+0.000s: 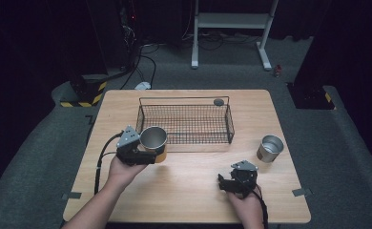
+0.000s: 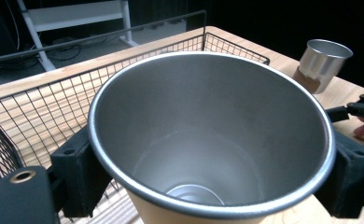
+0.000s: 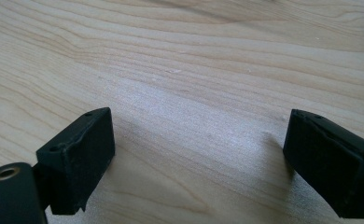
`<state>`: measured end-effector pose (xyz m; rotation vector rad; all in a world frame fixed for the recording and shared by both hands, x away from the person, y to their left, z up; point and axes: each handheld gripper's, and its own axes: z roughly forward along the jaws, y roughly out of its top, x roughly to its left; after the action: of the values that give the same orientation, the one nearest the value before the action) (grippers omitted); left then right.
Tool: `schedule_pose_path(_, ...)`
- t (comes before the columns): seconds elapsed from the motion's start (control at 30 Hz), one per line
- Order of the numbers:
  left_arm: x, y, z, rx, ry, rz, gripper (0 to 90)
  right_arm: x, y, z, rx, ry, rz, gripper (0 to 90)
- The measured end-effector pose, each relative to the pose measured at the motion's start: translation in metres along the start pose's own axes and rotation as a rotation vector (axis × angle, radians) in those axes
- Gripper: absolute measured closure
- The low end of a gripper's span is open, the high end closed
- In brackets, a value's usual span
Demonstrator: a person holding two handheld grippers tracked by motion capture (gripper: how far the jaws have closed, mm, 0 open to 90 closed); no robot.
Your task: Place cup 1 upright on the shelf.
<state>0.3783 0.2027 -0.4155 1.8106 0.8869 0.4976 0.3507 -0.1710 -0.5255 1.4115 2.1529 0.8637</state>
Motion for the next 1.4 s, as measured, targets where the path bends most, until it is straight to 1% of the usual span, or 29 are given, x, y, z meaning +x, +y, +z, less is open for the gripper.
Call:
schedule_pose_path(0.07,0.005,0.003,0.003,-0.001,0.009,-0.008,13.6,0.000,0.000,0.000,0.000,0.000,0.001,8.8)
schedule_pose_path(0.1,0.005,0.003,0.003,-0.001,0.009,-0.008,13.6,0.000,0.000,0.000,0.000,0.000,0.000,8.8)
schedule_pose_path(0.13,0.009,0.006,0.006,0.001,0.018,-0.007,13.7,0.000,0.000,0.000,0.000,0.000,0.000,8.8)
schedule_pose_path(0.2,0.011,0.007,0.007,0.001,0.024,-0.009,13.7,0.000,0.000,0.000,0.000,0.000,-0.001,8.8)
schedule_pose_path(0.27,0.014,0.009,0.009,-0.005,0.034,-0.012,13.7,0.000,0.000,0.000,0.001,0.000,0.001,8.8)
schedule_pose_path(0.3,0.017,0.013,0.012,-0.008,0.040,-0.020,13.7,0.000,0.000,0.000,0.001,0.001,0.001,8.8)
schedule_pose_path(0.4,0.020,0.015,0.014,-0.013,0.047,-0.026,13.7,0.000,0.000,0.000,0.001,0.000,0.001,8.8)
schedule_pose_path(0.43,0.022,0.017,0.017,-0.028,0.052,-0.032,13.7,0.000,0.000,0.000,0.001,0.001,0.001,8.8)
schedule_pose_path(0.5,0.023,0.018,0.019,-0.030,0.055,-0.037,13.7,0.000,0.000,0.000,0.002,0.001,0.003,8.8)
schedule_pose_path(0.57,0.024,0.021,0.021,-0.020,0.061,-0.037,13.7,0.000,0.000,0.000,-0.001,0.000,-0.001,8.8)
schedule_pose_path(0.6,0.025,0.024,0.024,-0.022,0.073,-0.022,13.7,0.000,0.000,0.000,-0.001,0.000,-0.001,8.8)
schedule_pose_path(0.67,0.025,0.025,0.025,-0.018,0.079,-0.017,13.7,0.000,0.000,0.000,0.001,0.000,0.001,8.8)
schedule_pose_path(0.77,0.028,0.030,0.031,-0.016,0.081,-0.027,13.7,0.000,0.000,0.000,0.001,0.000,0.001,8.8)
schedule_pose_path(0.87,0.029,0.033,0.033,-0.020,0.084,-0.028,13.7,0.000,0.000,0.000,0.000,0.000,-0.001,8.8)
schedule_pose_path(0.93,0.031,0.037,0.038,-0.035,0.090,-0.034,13.7,0.000,0.000,0.000,0.000,0.000,-0.001,8.8)
schedule_pose_path(0.97,0.031,0.039,0.040,-0.035,0.091,-0.041,13.7,0.000,0.000,0.000,0.001,0.001,0.001,8.8)
schedule_pose_path(1.03,0.032,0.040,0.041,-0.034,0.092,-0.040,13.7,0.000,0.000,0.000,0.001,0.000,0.000,8.8)
schedule_pose_path(1.1,0.035,0.045,0.047,-0.034,0.102,-0.041,13.7,0.000,0.000,0.000,0.001,0.000,0.001,8.8)
schedule_pose_path(1.13,0.035,0.045,0.047,-0.034,0.102,-0.041,13.7,0.000,0.000,0.000,0.001,0.000,0.001,8.8)
schedule_pose_path(1.17,0.037,0.047,0.050,-0.042,0.110,-0.044,13.7,0.000,0.000,0.000,0.000,0.000,-0.001,8.8)
schedule_pose_path(1.23,0.040,0.049,0.054,-0.035,0.113,-0.048,13.7,0.000,0.000,0.000,0.001,0.000,0.000,8.8)
schedule_pose_path(1.4,0.045,0.053,0.062,-0.038,0.126,-0.057,13.7,0.000,0.000,0.000,0.001,0.002,0.002,9.2)
